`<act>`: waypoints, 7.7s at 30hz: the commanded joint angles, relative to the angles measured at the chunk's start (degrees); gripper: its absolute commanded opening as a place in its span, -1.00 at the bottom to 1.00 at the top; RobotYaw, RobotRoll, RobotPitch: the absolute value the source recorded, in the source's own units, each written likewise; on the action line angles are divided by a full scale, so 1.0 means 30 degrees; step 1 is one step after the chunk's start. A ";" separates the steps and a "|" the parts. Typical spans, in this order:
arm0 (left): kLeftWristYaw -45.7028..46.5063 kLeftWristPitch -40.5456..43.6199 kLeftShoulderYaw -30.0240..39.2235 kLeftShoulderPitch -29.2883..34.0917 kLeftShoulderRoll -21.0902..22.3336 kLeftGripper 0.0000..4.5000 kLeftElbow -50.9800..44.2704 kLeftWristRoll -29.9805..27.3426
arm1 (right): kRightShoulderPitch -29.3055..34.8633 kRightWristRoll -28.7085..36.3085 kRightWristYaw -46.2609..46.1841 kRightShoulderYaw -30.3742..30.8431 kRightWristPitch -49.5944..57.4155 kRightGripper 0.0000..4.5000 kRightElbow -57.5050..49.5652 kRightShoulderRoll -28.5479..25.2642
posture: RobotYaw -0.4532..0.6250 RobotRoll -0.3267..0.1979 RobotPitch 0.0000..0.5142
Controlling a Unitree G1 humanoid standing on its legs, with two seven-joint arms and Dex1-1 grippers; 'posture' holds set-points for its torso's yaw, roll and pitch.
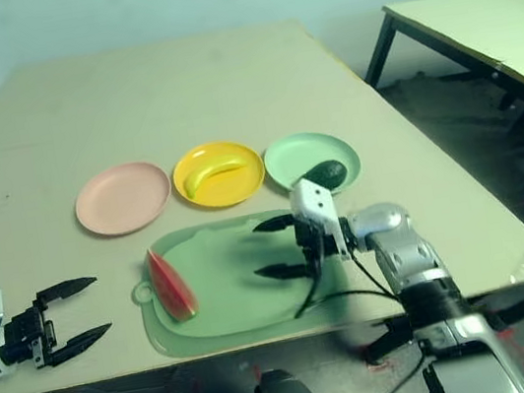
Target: Place the fruits into color-matched plates.
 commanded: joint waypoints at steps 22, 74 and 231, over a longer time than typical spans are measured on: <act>0.0033 0.0457 -0.0129 0.0723 0.0565 1.00 -0.1315 0.0241 | -0.0137 0.3086 0.2478 -0.3052 -0.4638 0.98 0.6453 -0.1651 | -0.22 0.25 -0.86; -0.4500 -0.4777 -1.5225 -1.7352 0.1933 1.00 0.1388 0.5671 | 0.2488 0.3303 0.2089 -0.1985 -0.4942 0.98 0.3591 -0.1747 | -0.40 0.25 -0.89; 2.0396 0.4912 0.4177 0.0022 -0.5928 0.98 -0.3135 0.4409 | -0.0958 0.1714 -1.0967 -0.8389 -0.6887 1.00 1.3472 -0.1646 | -0.25 0.25 -0.80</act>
